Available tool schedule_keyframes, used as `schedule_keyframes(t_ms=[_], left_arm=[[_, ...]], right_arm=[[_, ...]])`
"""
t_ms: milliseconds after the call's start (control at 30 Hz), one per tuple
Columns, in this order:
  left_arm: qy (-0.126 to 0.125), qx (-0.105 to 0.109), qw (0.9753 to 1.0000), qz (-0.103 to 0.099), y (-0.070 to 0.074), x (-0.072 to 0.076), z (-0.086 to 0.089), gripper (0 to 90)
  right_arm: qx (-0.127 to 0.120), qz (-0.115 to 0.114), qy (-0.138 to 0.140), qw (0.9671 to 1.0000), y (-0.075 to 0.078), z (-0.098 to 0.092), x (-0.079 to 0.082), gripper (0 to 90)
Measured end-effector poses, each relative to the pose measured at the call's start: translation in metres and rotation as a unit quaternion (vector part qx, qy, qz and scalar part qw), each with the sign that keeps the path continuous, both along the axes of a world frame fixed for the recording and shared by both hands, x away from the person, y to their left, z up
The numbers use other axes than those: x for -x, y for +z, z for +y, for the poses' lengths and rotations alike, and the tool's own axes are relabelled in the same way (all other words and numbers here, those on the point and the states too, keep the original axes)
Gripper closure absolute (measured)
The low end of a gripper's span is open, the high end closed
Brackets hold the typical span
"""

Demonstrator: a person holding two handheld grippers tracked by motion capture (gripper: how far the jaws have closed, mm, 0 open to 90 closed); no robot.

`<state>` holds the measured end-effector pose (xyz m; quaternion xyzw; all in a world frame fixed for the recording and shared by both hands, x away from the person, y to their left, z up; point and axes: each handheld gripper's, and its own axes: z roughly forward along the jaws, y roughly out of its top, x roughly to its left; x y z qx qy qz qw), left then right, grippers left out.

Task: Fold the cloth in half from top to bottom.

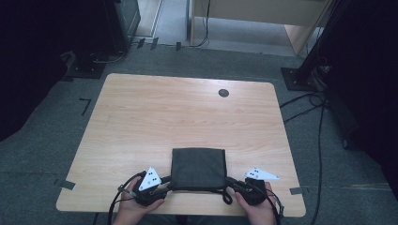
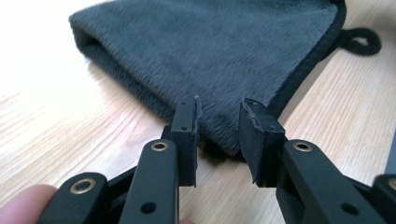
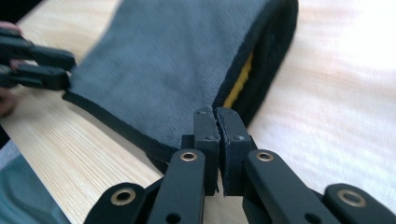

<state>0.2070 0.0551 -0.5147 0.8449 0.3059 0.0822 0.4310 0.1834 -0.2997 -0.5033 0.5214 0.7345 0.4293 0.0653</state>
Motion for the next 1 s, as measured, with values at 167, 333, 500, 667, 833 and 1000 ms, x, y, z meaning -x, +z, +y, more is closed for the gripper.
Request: schedule_keyframes(t_ms=[167,333,500,667,833,1000], left_arm=[[0.004,0.003,1.0,-0.005,0.001,0.0,0.001,64.1],[0.028,0.025,0.999,-0.023,0.004,-0.003,0.007,53.5],[0.064,0.028,0.9973,-0.024,0.006,-0.009,0.018,41.7],[0.1,0.013,0.9947,-0.017,0.01,-0.013,0.032,33.9],[0.157,-0.009,0.9875,-0.002,0.015,-0.021,0.055,19.6],[0.2,-0.024,0.9791,0.024,0.013,-0.028,0.097,11.6]], right_arm=[[0.033,-0.005,-0.009,0.9994,-0.004,0.0,-0.003,64.3],[0.05,-0.083,-0.024,0.995,0.015,0.012,-0.001,49.1],[0.07,-0.089,-0.013,0.9935,0.019,0.044,-0.014,36.5],[0.07,-0.087,-0.024,0.9934,0.021,0.074,-0.032,24.8],[0.105,-0.07,-0.039,0.9912,0.007,0.097,-0.047,15.4],[0.147,-0.063,-0.056,0.9855,-0.01,0.108,-0.055,14.0]])
